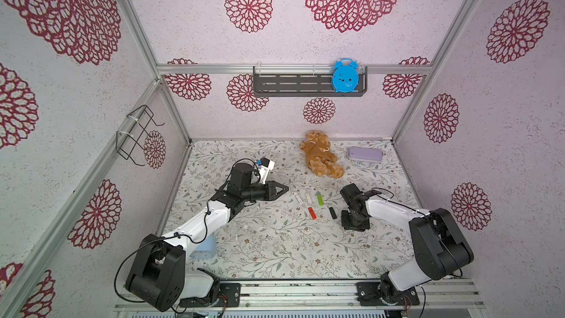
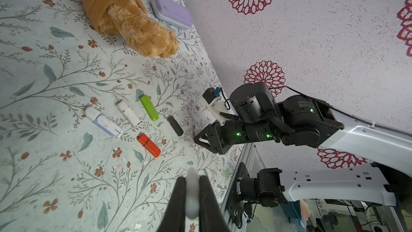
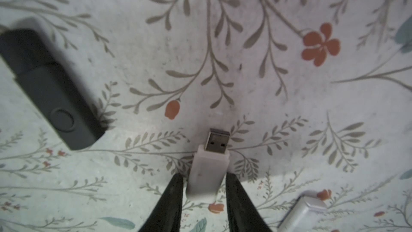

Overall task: Close the usb drive cover
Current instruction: Pick up the USB drive from the center of the board.

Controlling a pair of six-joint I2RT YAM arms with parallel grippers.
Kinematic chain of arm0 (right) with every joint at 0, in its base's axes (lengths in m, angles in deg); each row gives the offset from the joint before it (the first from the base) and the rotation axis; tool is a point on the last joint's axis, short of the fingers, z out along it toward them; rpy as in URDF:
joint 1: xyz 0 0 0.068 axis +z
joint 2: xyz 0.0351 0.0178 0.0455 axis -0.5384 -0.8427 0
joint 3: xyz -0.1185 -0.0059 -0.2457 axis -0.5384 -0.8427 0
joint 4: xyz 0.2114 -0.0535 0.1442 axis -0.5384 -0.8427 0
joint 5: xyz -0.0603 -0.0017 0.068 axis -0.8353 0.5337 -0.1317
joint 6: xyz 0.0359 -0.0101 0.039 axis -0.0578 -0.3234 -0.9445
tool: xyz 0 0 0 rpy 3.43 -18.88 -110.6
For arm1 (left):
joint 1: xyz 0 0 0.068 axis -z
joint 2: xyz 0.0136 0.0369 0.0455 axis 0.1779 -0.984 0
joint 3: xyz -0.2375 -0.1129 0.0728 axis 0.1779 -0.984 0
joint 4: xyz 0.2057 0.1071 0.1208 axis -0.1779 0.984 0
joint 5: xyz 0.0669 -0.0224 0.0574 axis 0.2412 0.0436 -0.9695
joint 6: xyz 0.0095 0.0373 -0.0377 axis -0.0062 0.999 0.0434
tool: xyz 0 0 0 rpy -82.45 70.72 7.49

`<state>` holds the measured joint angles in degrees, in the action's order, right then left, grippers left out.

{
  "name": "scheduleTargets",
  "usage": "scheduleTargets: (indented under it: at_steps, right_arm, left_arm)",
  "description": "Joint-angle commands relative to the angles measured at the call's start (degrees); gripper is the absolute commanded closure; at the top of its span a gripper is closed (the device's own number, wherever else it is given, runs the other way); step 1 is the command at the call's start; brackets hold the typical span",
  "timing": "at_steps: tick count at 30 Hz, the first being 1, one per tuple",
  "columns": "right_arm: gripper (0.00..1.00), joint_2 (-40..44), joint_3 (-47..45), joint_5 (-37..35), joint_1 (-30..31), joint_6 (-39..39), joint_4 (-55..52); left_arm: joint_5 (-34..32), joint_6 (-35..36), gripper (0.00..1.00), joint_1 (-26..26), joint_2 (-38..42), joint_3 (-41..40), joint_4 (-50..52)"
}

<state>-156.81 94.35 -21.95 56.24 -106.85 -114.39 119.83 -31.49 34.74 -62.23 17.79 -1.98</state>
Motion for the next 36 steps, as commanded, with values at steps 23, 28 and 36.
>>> scheduleTargets:
  at_steps: [23,28,36]
  right_arm:
    - [0.72,-3.6,-5.6,0.0,-2.3,-5.4,5.6]
    - [0.75,-2.1,-5.1,-0.7,-2.1,-3.5,5.9]
    - [0.79,6.5,-2.0,-1.8,-0.6,5.8,5.8]
  left_arm:
    - [0.7,1.0,0.91,0.0,-0.3,1.3,0.4]
    - [0.7,0.9,0.91,-0.1,-0.4,1.3,0.3]
    - [0.9,1.0,0.91,0.0,-0.6,1.6,0.2]
